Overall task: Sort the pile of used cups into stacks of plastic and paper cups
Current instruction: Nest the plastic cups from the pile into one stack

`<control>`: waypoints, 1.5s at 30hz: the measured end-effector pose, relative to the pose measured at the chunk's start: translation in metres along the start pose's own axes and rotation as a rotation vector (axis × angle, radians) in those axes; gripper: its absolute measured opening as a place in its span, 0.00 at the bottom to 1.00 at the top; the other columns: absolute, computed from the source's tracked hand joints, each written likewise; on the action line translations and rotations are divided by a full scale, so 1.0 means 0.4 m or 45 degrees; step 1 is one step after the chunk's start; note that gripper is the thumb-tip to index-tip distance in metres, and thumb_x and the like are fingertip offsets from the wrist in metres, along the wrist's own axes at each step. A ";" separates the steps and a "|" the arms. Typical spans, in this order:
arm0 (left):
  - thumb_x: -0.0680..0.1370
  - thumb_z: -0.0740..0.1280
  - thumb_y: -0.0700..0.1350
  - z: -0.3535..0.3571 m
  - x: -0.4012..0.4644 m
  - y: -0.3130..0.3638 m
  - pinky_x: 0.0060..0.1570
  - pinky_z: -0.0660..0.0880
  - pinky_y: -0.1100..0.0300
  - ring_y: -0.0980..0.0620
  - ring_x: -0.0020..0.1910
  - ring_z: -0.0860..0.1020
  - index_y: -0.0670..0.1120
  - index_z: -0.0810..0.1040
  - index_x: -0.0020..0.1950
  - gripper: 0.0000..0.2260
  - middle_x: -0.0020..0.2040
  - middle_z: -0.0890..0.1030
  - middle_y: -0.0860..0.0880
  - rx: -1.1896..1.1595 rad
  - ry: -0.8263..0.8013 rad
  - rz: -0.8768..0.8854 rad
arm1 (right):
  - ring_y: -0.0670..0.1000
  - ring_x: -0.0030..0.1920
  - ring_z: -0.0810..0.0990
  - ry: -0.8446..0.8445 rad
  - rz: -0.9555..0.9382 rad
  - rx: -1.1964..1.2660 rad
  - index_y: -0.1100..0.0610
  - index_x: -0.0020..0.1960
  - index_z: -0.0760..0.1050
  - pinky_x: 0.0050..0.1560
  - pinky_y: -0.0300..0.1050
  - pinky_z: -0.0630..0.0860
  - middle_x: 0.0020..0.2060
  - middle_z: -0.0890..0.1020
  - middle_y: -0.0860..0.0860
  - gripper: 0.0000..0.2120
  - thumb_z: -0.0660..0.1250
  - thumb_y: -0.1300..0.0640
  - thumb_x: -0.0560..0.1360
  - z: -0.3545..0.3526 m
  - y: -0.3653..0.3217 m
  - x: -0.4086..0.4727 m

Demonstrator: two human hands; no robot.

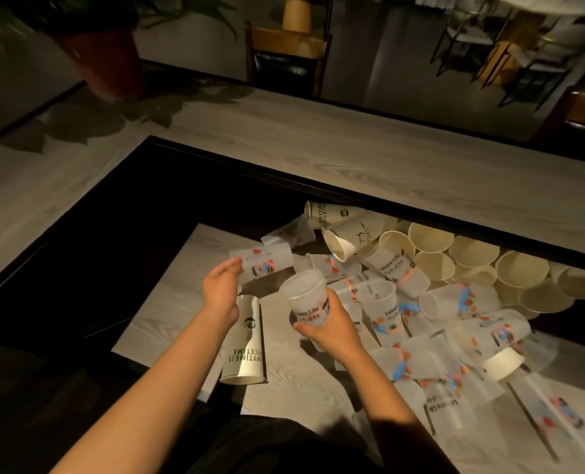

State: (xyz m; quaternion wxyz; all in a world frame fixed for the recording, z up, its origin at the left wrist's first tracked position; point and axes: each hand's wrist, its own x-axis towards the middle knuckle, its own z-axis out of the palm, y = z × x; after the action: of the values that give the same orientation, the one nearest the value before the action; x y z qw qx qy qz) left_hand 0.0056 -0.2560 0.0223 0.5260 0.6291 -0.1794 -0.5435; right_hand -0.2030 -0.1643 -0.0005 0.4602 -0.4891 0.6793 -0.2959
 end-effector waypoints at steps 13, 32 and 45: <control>0.81 0.67 0.39 -0.089 -0.132 0.041 0.34 0.77 0.71 0.59 0.42 0.83 0.47 0.76 0.61 0.09 0.51 0.81 0.46 0.079 0.213 0.379 | 0.53 0.65 0.76 -0.002 -0.170 -0.306 0.48 0.75 0.62 0.63 0.57 0.77 0.67 0.76 0.50 0.42 0.80 0.50 0.67 0.009 -0.020 -0.018; 0.79 0.69 0.44 0.090 -0.021 -0.017 0.58 0.67 0.75 0.54 0.66 0.71 0.56 0.82 0.55 0.09 0.66 0.72 0.52 1.190 -0.556 0.768 | 0.24 0.54 0.73 0.242 -0.151 0.103 0.39 0.74 0.62 0.48 0.29 0.71 0.56 0.74 0.33 0.45 0.78 0.41 0.62 -0.043 -0.023 0.014; 0.79 0.67 0.54 0.220 0.249 -0.010 0.76 0.44 0.36 0.37 0.80 0.37 0.64 0.62 0.78 0.29 0.83 0.42 0.44 2.348 -0.855 0.496 | 0.35 0.56 0.79 0.237 -0.027 0.263 0.39 0.70 0.66 0.49 0.34 0.79 0.58 0.79 0.39 0.39 0.80 0.48 0.64 -0.051 -0.056 0.080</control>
State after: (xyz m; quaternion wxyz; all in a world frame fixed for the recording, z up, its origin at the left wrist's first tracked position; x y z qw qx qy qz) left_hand -0.0382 -0.3748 -0.0179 -0.1657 0.5648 -0.7701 -0.2459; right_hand -0.2161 -0.2031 0.0158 0.4400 -0.4167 0.6799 -0.4130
